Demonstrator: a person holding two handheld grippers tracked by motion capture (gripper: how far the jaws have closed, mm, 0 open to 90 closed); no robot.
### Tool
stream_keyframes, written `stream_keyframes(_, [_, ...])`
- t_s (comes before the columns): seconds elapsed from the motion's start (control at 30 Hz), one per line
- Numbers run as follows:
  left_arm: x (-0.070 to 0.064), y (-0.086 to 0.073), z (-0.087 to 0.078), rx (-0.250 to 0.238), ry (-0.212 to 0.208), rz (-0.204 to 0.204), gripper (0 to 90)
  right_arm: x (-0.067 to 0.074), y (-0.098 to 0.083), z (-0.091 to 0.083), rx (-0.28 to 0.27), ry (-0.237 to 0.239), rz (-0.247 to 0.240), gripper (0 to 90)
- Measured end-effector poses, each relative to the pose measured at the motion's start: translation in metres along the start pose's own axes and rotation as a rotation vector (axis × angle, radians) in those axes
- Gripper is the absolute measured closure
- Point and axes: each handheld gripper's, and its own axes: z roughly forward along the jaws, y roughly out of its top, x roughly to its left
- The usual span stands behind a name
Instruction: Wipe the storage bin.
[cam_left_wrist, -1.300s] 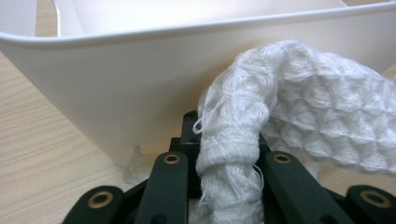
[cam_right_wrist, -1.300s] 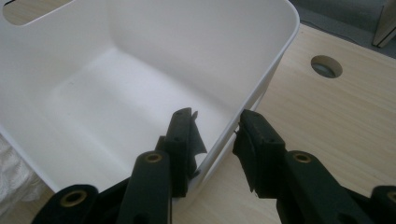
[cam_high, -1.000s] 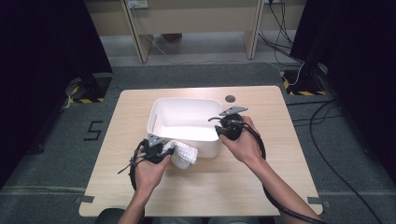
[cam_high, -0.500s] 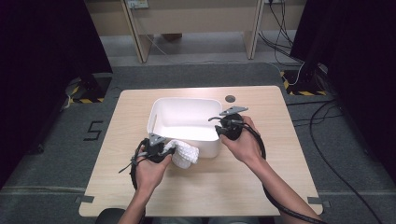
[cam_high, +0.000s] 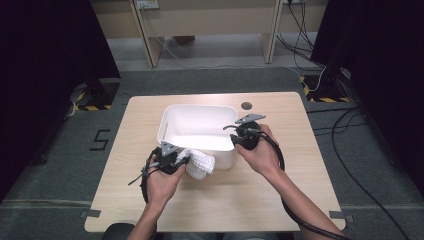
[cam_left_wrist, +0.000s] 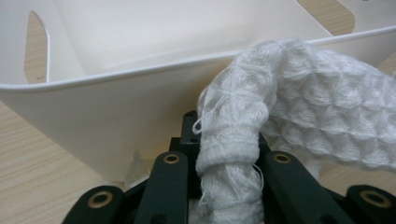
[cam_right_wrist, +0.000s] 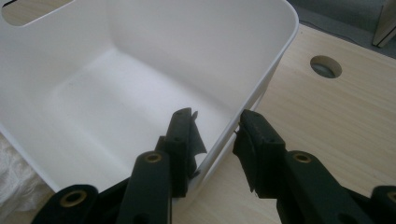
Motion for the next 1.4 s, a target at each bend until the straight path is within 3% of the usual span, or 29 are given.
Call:
stream_keyframes(0.47, [-0.001, -0.009, 0.013, 0.008, -0.008, 0.000, 76.8, 0.001, 0.000, 0.000, -0.005, 0.002, 0.001, 65.9])
stream_keyframes(0.77, [0.001, -0.021, 0.024, 0.018, -0.010, -0.026, 76.5, 0.001, 0.000, 0.000, -0.010, 0.001, -0.001, 65.8])
stream_keyframes(1.4, [0.002, -0.039, 0.048, 0.076, -0.008, -0.015, 75.8, 0.000, 0.000, 0.000, -0.011, 0.007, 0.007, 65.7])
